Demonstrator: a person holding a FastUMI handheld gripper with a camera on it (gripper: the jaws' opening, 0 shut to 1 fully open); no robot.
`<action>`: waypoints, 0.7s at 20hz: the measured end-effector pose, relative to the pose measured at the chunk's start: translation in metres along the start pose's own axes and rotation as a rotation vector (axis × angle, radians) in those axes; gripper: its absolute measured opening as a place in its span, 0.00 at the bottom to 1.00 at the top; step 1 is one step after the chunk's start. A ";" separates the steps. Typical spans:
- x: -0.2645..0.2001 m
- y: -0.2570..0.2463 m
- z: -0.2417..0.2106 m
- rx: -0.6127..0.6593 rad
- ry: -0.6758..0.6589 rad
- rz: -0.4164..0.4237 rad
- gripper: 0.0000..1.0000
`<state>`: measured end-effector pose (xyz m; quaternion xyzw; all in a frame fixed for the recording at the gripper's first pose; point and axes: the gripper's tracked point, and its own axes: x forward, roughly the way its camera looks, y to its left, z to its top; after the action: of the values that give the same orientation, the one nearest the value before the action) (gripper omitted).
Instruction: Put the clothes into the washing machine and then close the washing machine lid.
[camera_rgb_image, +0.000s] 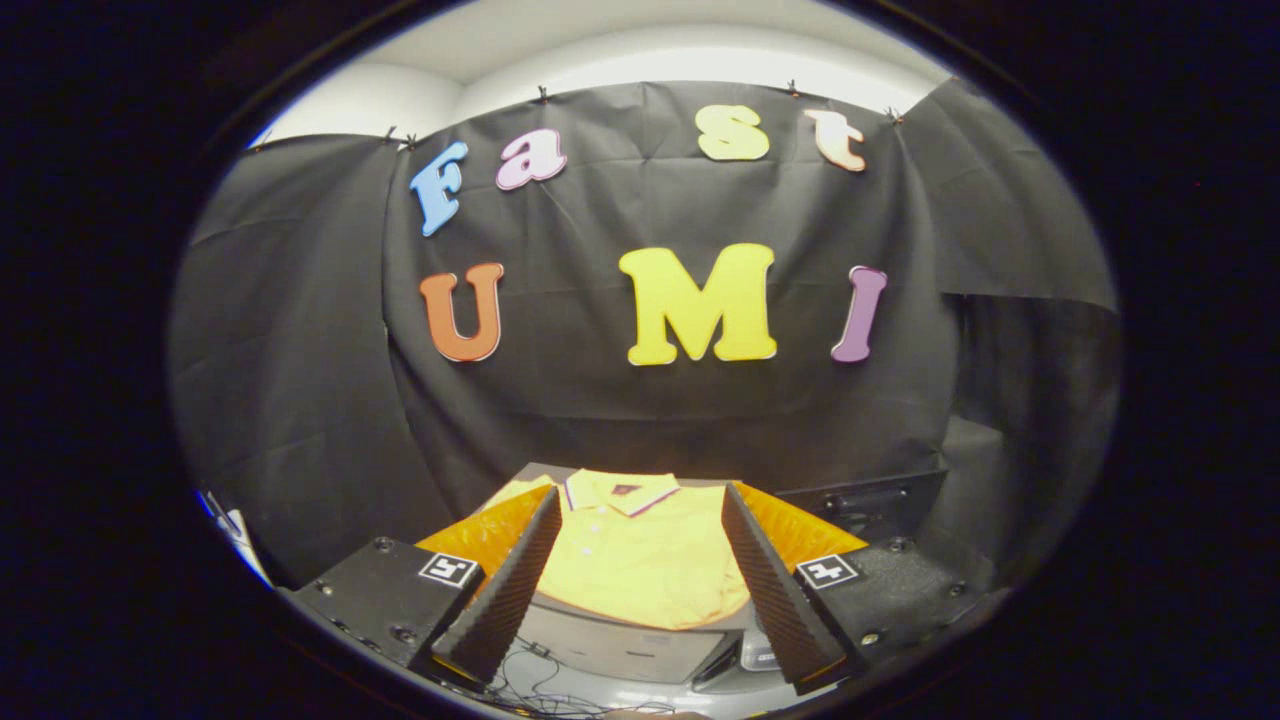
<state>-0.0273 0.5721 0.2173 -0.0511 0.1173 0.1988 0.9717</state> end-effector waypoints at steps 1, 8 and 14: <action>0.016 0.006 0.000 0.007 0.022 0.004 1.00; 0.118 0.032 -0.037 0.017 0.197 -0.003 1.00; 0.183 0.034 -0.097 -0.038 0.359 -0.052 1.00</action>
<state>0.1024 0.6579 0.0760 -0.1070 0.2836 0.1637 0.9388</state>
